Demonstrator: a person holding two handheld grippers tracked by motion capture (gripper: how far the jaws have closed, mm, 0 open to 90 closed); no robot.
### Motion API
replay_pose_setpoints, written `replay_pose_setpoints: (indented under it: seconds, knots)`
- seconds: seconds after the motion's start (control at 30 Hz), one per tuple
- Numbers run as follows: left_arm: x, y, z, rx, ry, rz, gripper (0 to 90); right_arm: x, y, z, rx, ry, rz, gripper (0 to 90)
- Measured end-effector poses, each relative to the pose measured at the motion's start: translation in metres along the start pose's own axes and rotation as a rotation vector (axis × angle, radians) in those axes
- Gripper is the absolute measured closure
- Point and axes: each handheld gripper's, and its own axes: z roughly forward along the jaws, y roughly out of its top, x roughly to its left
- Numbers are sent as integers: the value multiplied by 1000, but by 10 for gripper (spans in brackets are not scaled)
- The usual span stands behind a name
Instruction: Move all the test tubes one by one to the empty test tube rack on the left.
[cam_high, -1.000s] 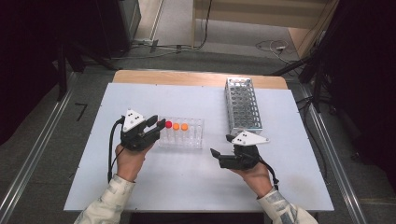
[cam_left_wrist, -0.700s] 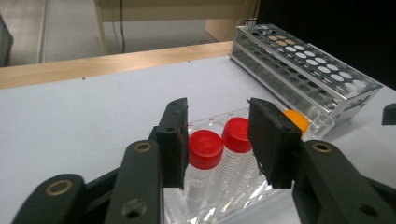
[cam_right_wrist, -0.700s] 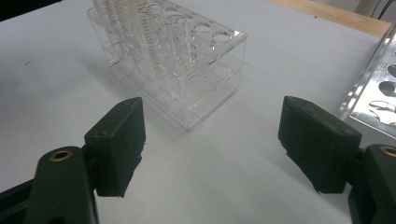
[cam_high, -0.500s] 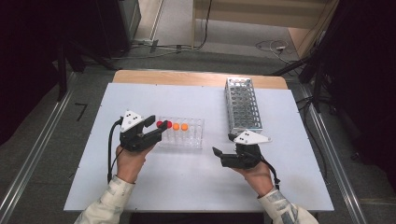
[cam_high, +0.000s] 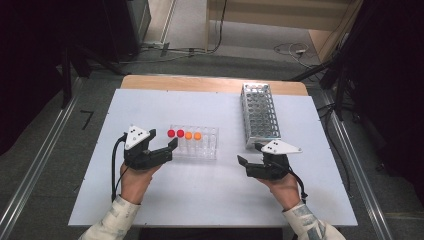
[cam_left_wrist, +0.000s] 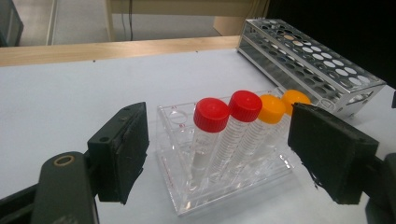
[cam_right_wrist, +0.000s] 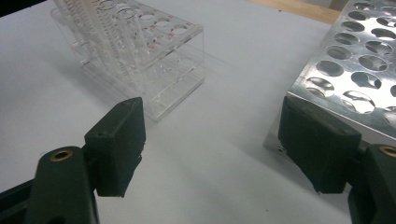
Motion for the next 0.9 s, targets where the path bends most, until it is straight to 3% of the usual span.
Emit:
replay_pose_setpoints:
  seconds: [0.9]
  knots:
    - [8,-13,-5,12,17,-3,205,-18,-8,-16,-16,-44,33,219]
